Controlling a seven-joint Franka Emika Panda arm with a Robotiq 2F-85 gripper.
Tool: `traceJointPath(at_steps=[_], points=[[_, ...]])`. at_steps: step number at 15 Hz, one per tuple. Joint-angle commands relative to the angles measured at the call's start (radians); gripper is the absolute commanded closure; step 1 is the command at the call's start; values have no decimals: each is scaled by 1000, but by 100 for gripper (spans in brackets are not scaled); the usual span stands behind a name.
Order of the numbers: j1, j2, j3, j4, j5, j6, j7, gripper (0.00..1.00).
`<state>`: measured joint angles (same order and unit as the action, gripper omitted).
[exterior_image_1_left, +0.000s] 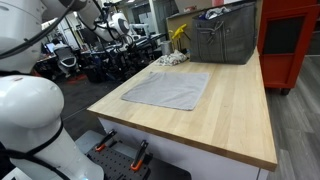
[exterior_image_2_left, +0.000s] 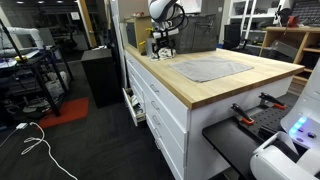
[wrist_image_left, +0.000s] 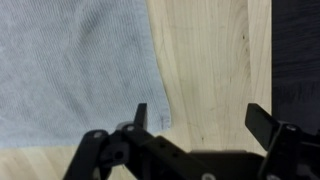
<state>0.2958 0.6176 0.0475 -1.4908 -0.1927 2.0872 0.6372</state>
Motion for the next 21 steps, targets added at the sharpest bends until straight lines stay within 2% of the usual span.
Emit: traceJointPath(at_steps=[1,7,14,15,17,21], points=[[23,90,-28,135,18,-81,21,0],[31,214,-60,283,24,-150,55,0],[5,314,-86,409,58,-224,77,0],[5,323,-91,418,62,-229,86,25],[4,328,-100,419,66,-227,101,34],[10,312,-106,395,67,-207,156,66]])
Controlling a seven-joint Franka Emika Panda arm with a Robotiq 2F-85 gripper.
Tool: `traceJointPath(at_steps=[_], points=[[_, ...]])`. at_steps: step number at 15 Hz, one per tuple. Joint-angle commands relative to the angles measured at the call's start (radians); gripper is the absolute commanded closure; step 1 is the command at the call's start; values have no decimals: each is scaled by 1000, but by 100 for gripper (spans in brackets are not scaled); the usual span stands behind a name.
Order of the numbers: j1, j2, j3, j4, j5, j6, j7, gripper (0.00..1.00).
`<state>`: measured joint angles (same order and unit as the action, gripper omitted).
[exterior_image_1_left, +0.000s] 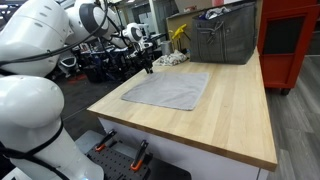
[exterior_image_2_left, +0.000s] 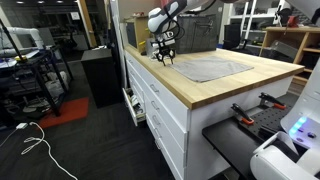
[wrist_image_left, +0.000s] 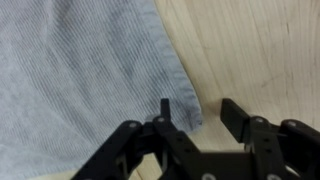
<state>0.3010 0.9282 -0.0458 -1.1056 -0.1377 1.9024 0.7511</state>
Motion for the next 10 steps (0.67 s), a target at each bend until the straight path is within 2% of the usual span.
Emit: traceJointPath(at_steps=[1,4,5,10], points=[[6,-4,-12,2,11,-18,51,73],[15,-30,-12,-35,6,2,89,96],[17,-39,-13,-51,5,8,102,99],[23,-84,-9,-119,4,37,153,99]])
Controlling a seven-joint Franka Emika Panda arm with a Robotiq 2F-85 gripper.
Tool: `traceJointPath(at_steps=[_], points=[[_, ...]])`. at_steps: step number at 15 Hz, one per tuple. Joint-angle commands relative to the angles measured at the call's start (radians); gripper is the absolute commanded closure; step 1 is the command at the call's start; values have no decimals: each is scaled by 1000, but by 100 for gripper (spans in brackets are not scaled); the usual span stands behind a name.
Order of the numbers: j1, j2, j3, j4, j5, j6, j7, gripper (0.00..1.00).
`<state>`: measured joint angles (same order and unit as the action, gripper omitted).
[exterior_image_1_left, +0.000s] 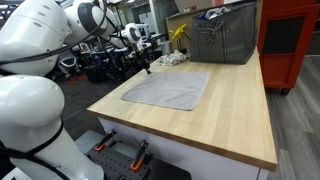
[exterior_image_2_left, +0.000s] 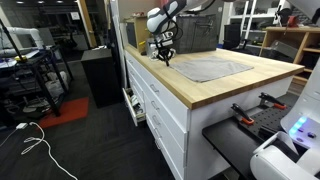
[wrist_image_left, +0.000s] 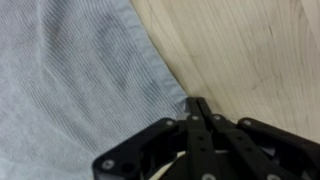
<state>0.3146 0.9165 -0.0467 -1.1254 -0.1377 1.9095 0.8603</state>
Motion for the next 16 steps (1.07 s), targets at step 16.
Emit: traceJointPath(at_steps=[16], points=[[-2,-212,118,-102,165,-17,1,99]])
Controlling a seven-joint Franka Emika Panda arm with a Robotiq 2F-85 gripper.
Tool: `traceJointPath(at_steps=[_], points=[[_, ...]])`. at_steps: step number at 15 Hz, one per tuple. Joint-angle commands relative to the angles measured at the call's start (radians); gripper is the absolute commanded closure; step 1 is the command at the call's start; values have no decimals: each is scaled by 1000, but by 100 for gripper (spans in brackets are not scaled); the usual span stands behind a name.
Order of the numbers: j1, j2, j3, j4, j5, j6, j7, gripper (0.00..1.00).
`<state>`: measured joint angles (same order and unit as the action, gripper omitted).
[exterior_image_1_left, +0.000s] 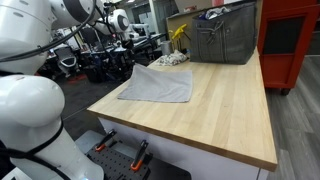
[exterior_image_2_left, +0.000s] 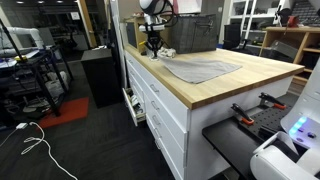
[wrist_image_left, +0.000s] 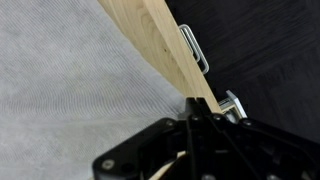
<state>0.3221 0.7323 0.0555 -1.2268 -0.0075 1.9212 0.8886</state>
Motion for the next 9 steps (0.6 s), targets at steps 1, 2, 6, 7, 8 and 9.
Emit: traceJointPath(at_steps=[1,2,6,7,8,9], points=[[-14,-29,22,4,44,-29,-36,99],[-17,-29,26,7,54,-29,-41,99],[-35,-35,25,-3,89,-25,-71,99],[-41,-38,22,-10,95,-23,-77,99],[-48,-39,19,-16,100,-21,-78,99],[-56,-40,18,-21,106,-20,-80,99]])
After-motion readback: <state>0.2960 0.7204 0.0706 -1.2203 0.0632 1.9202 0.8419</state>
